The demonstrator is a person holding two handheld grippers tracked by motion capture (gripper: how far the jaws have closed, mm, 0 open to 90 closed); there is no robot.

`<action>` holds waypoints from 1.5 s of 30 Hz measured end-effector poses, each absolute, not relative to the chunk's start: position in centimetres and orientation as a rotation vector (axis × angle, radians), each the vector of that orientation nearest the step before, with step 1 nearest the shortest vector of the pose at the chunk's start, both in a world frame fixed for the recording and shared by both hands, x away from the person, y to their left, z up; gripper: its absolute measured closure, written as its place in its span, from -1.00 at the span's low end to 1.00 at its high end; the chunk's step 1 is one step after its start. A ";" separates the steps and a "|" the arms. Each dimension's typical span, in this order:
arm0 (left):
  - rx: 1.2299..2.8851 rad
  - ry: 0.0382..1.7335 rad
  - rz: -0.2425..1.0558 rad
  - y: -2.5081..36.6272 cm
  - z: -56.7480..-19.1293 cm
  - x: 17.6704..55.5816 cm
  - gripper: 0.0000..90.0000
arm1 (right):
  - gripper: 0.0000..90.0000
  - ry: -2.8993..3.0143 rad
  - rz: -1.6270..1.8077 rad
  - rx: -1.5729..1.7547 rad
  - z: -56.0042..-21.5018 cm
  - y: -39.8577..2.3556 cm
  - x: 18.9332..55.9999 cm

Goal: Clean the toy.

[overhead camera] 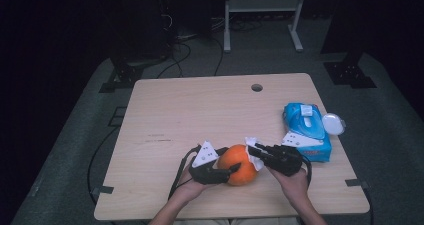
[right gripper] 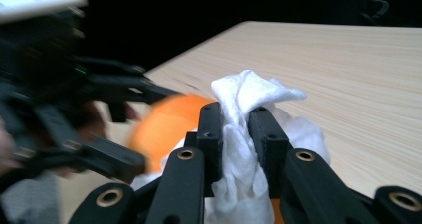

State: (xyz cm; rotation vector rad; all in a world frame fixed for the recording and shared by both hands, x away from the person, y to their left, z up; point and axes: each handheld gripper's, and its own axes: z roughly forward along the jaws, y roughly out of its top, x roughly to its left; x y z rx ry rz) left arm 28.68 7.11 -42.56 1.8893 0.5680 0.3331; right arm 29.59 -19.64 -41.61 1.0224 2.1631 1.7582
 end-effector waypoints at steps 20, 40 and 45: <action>1.904 0.497 0.330 6.8 -43.5 28.8 -0.38 | 0.69 2.153 1.766 0.988 -41.3 -19.6 29.3; 1.879 0.537 0.274 6.8 -44.3 29.4 -0.75 | 0.68 2.174 1.723 0.924 -40.9 -19.0 29.1; 1.933 0.476 0.310 6.0 -44.3 28.5 -0.44 | 0.69 2.227 1.743 0.815 -40.3 -17.2 27.7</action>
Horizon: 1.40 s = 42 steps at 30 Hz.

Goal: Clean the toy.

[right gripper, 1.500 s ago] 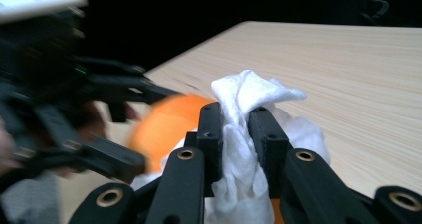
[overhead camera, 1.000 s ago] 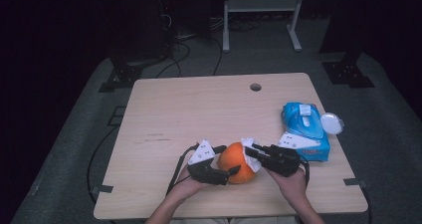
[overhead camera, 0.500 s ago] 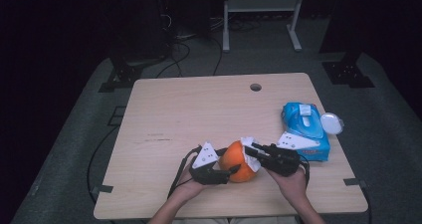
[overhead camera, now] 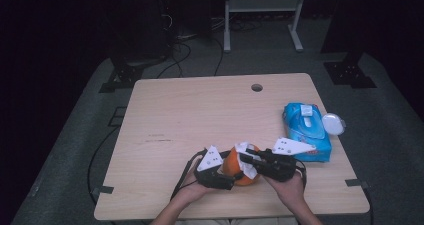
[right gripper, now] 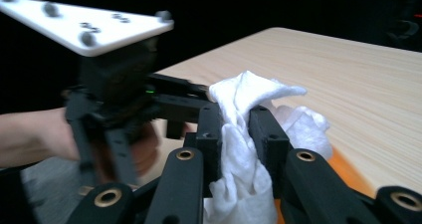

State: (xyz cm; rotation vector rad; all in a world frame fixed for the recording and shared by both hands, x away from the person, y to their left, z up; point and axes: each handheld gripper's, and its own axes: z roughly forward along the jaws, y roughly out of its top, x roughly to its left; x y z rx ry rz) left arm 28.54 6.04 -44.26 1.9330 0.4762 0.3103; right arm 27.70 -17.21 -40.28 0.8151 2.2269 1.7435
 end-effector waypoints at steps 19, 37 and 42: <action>1.862 0.616 0.314 7.9 -42.8 29.3 -0.10 | 0.70 2.144 1.665 0.793 -39.5 -18.0 27.3; 1.892 0.594 0.372 7.2 -43.4 29.0 -0.32 | 0.70 2.146 1.589 0.957 -41.0 -18.7 28.8; 1.869 0.628 0.350 7.7 -43.5 29.3 -0.22 | 0.70 2.197 1.596 0.812 -40.4 -16.6 27.6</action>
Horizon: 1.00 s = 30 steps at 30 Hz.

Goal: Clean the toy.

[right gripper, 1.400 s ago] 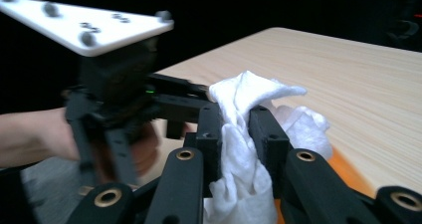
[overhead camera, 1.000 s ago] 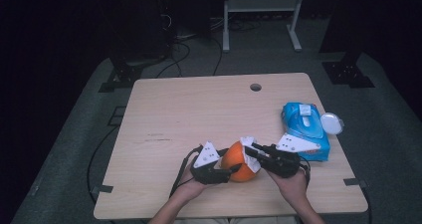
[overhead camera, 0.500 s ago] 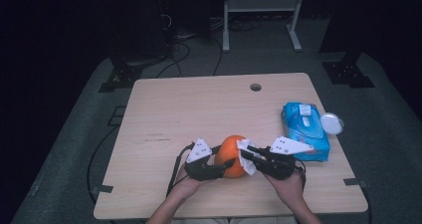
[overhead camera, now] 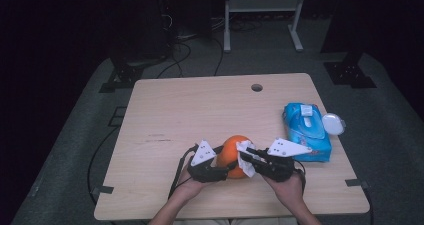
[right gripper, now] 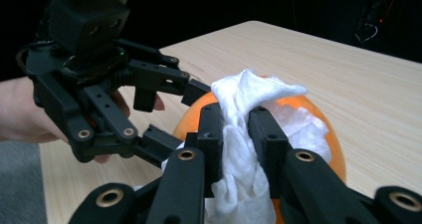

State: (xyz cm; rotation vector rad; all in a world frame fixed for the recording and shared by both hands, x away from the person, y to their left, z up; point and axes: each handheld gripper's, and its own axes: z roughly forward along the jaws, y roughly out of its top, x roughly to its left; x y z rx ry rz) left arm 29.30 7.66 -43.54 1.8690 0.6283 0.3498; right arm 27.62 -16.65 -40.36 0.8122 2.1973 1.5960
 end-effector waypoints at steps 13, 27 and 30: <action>1.870 0.560 0.365 7.2 -43.4 29.0 -0.59 | 0.70 2.127 1.607 0.990 -41.1 -19.8 29.5; 1.942 0.469 0.400 5.7 -44.2 28.0 -0.28 | 0.70 2.192 1.576 0.798 -40.0 -16.3 27.6; 1.938 0.459 0.395 5.7 -44.3 27.9 -0.28 | 0.70 2.153 1.576 0.845 -39.8 -17.5 28.0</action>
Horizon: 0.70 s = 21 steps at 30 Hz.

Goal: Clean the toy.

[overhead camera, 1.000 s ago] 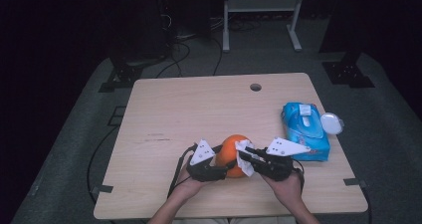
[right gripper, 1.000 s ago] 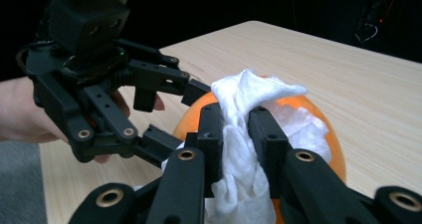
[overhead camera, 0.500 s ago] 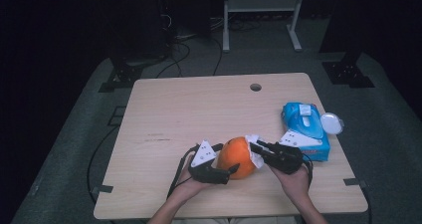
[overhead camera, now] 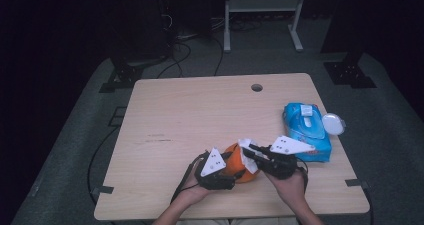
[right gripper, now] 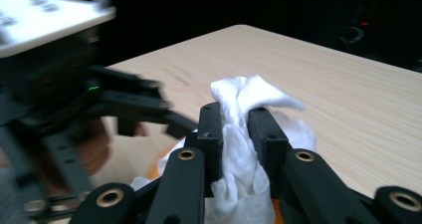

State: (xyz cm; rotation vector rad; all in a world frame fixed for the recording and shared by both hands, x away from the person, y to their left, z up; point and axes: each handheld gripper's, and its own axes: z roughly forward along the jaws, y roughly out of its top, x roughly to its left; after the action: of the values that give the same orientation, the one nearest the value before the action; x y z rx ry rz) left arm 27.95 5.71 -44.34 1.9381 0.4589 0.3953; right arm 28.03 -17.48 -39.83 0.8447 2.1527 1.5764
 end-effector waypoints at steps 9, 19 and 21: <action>1.912 0.471 0.377 5.5 -44.9 28.2 -0.55 | 0.70 2.195 1.615 0.835 -40.1 -17.5 27.8; 1.926 0.452 0.351 5.7 -44.6 28.0 -0.25 | 0.69 2.133 1.614 0.963 -40.6 -20.0 29.7; 1.920 0.433 0.332 5.8 -44.7 28.1 -0.35 | 0.69 2.117 1.592 1.026 -41.2 -21.1 30.3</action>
State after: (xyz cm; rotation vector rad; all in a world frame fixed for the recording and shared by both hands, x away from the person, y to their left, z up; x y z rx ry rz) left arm 28.13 5.78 -44.73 1.9202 0.4330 0.3319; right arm 30.31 -21.08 -41.15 1.0264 2.1167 1.5916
